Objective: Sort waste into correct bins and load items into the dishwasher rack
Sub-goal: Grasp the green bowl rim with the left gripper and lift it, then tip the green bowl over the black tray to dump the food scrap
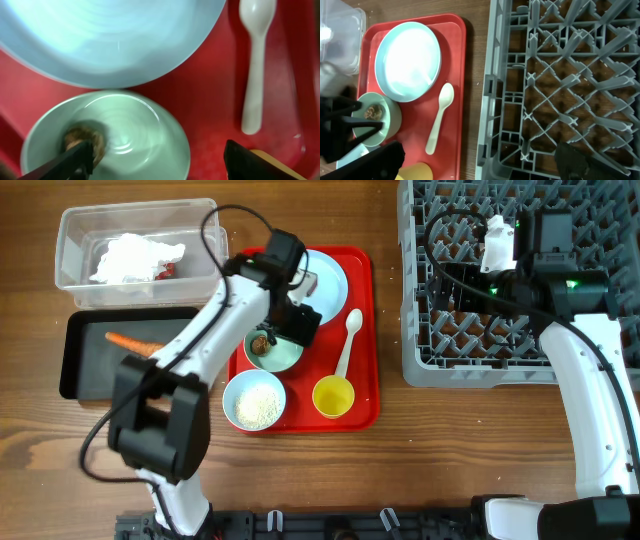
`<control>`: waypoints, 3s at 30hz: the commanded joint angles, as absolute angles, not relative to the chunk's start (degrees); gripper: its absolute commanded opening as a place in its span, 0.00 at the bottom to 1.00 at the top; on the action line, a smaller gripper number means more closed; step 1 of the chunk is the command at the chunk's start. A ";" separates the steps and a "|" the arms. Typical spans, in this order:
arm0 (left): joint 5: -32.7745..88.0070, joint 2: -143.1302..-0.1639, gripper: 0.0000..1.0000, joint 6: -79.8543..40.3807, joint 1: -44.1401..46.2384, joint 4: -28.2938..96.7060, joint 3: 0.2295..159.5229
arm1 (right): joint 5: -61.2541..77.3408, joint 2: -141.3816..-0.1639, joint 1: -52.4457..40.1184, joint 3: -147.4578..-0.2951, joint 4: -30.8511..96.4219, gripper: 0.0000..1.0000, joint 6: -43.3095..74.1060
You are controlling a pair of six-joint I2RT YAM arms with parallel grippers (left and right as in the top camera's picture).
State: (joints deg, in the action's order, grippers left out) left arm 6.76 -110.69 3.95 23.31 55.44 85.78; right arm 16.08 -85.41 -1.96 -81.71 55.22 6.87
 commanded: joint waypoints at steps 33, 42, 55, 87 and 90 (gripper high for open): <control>6.24 -109.60 0.04 -8.43 9.43 73.25 103.11 | 16.12 -85.95 -1.91 -82.87 55.07 1.00 7.66; 25.93 -109.19 0.04 3.29 -15.44 79.81 100.29 | 16.12 -85.95 -1.91 -82.87 55.02 1.00 7.68; 71.26 -109.51 0.04 33.52 -46.02 66.94 78.26 | 16.14 -85.95 -1.91 -82.87 54.85 1.00 7.97; 56.62 -90.72 0.04 12.01 -21.26 55.77 79.64 | 16.14 -85.95 -1.91 -82.87 54.87 1.00 9.41; 36.84 -89.91 0.04 6.22 -7.38 52.01 79.64 | 16.14 -85.95 -1.91 -82.87 54.89 1.00 9.39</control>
State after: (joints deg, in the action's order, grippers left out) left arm 60.90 -90.54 16.08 -17.87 53.84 79.26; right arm 16.08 -85.41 -1.96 -81.71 55.00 8.82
